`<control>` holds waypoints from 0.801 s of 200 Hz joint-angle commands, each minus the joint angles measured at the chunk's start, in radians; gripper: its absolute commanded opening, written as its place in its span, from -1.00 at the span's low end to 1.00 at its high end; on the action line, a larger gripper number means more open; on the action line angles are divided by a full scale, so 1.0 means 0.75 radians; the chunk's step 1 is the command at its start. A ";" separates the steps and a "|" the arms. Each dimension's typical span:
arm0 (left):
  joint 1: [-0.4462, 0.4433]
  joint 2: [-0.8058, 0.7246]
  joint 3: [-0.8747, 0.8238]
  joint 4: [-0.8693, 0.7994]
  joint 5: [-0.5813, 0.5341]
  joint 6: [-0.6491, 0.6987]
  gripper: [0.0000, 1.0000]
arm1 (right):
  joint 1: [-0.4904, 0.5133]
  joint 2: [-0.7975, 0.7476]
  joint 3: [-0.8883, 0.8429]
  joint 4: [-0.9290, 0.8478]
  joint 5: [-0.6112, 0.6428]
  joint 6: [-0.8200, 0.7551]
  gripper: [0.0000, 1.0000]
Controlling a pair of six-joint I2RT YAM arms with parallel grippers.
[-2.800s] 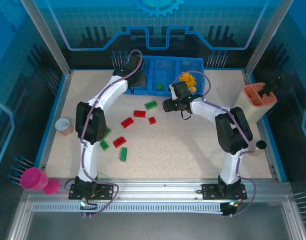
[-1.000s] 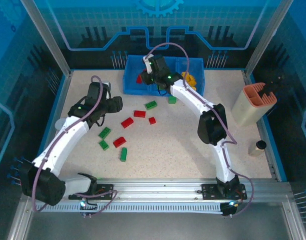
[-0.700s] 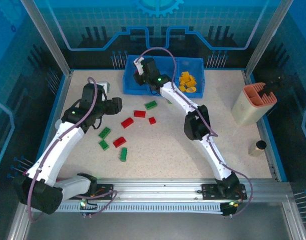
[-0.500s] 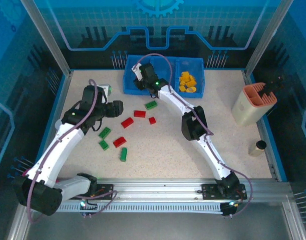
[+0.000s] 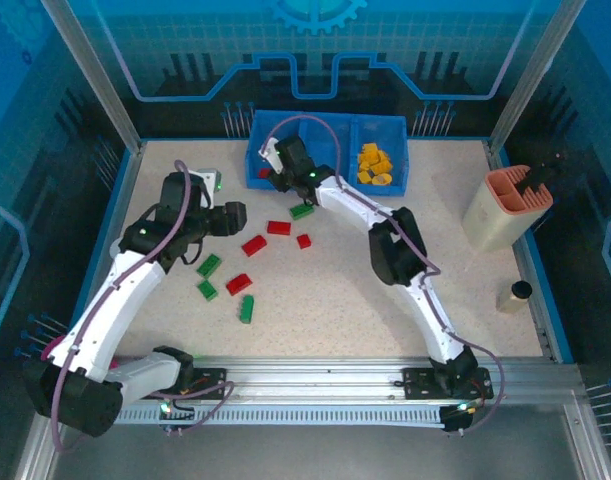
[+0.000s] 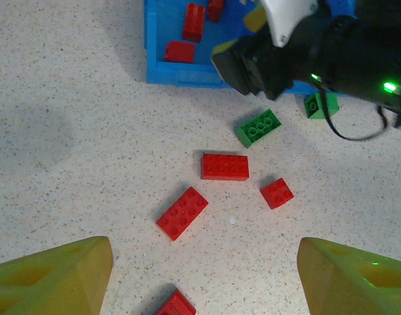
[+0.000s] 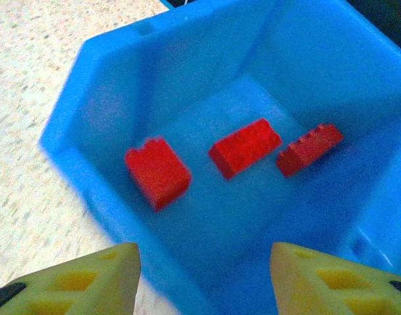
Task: Sort the legos into containers by color
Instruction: Place the lego in the container, then pick up the lego from the top-center of the table.
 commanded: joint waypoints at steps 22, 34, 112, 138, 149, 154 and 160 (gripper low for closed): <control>0.013 -0.035 0.039 -0.029 0.015 0.031 0.55 | -0.062 -0.475 -0.414 -0.062 0.130 0.270 0.14; 0.012 -0.028 0.050 -0.041 0.015 0.037 0.57 | -0.103 -0.521 -0.495 -0.132 0.114 0.372 0.16; 0.012 0.047 0.128 -0.116 -0.065 -0.015 0.58 | -0.291 -0.551 -0.722 -0.303 -0.053 0.826 0.30; 0.011 0.063 0.130 -0.111 -0.052 -0.026 0.57 | -0.297 -0.472 -0.675 -0.303 -0.079 0.805 0.49; 0.013 0.067 0.130 -0.112 -0.046 -0.030 0.57 | -0.300 -0.435 -0.650 -0.303 -0.085 0.805 0.56; 0.011 0.068 0.128 -0.112 -0.043 -0.032 0.57 | -0.300 -0.420 -0.641 -0.303 -0.081 0.807 0.57; 0.012 0.068 0.127 -0.111 -0.041 -0.033 0.57 | -0.302 -0.400 -0.629 -0.303 -0.077 0.808 0.58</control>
